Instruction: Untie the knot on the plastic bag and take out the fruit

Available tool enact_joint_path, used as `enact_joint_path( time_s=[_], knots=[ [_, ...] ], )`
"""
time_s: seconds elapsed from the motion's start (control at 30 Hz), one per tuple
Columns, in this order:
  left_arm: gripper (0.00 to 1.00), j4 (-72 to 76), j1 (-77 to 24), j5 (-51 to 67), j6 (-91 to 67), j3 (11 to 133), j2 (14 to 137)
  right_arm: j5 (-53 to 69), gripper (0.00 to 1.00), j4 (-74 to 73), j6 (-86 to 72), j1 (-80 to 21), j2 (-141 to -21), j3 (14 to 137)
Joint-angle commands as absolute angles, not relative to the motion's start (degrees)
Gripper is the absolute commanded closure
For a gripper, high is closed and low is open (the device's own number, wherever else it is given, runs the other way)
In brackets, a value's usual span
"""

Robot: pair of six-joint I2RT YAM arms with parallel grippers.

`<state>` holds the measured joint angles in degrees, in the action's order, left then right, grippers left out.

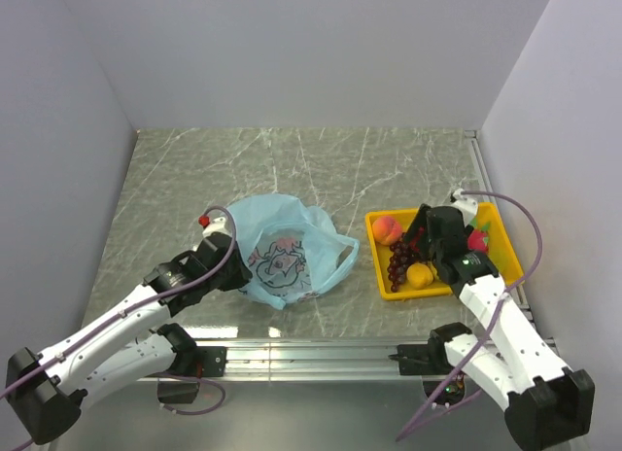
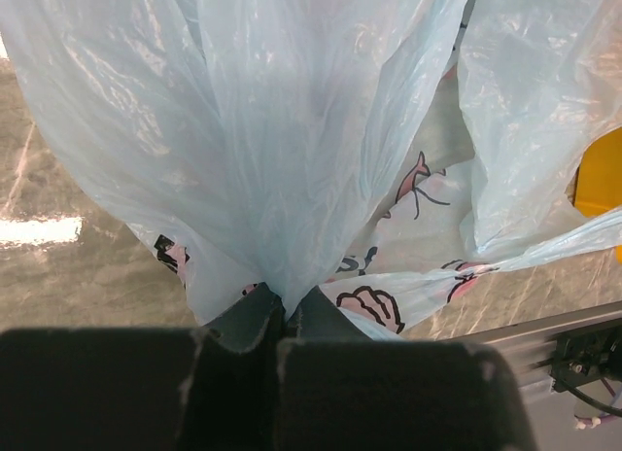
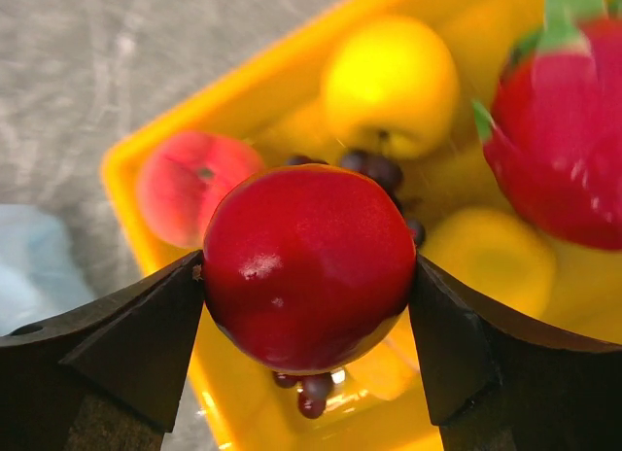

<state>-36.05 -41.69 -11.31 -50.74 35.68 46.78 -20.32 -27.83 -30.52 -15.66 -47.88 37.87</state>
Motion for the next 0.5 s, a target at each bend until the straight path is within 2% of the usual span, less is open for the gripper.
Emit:
enact_joint_path(
  time_s=[0.0,0.07,0.13,0.17,0.2,0.23,0.3,0.47],
  knots=[
    [0.99,-35.33,-41.66,-12.65,-51.33,35.68,45.18,-22.24,0.86,-28.83,-37.17,-13.63,-49.13,34.64],
    [1.00,-35.95,-41.66,-13.01,-51.33,35.86,44.22,-21.71,0.85,-28.04,-38.40,-11.08,-50.36,33.32],
    [0.99,-36.47,-41.75,-13.27,-51.42,35.86,43.60,-21.71,0.71,-27.43,-39.02,-9.41,-52.02,32.00],
    [0.99,-36.74,-41.66,-13.53,-51.50,35.77,43.07,-21.71,0.61,-27.51,-39.02,-8.45,-52.55,31.82],
    [1.00,-36.91,-41.66,-13.54,-51.50,35.95,42.81,-21.80,0.34,-27.86,-39.02,-8.44,-52.82,32.43],
    [0.99,-37.09,-41.66,-13.54,-51.59,36.03,42.54,-21.54,0.21,-28.73,-38.85,-8.44,-52.47,32.78],
    [0.99,-37.79,-41.66,-13.97,-51.94,36.47,41.84,-21.53,0.05,-30.05,-38.67,-8.61,-50.90,34.44],
    [0.99,-38.14,-41.66,-15.20,-52.21,37.00,40.43,-21.19,0.00,-34.01,-35.87,-8.53,-41.67,38.58]
  ],
)
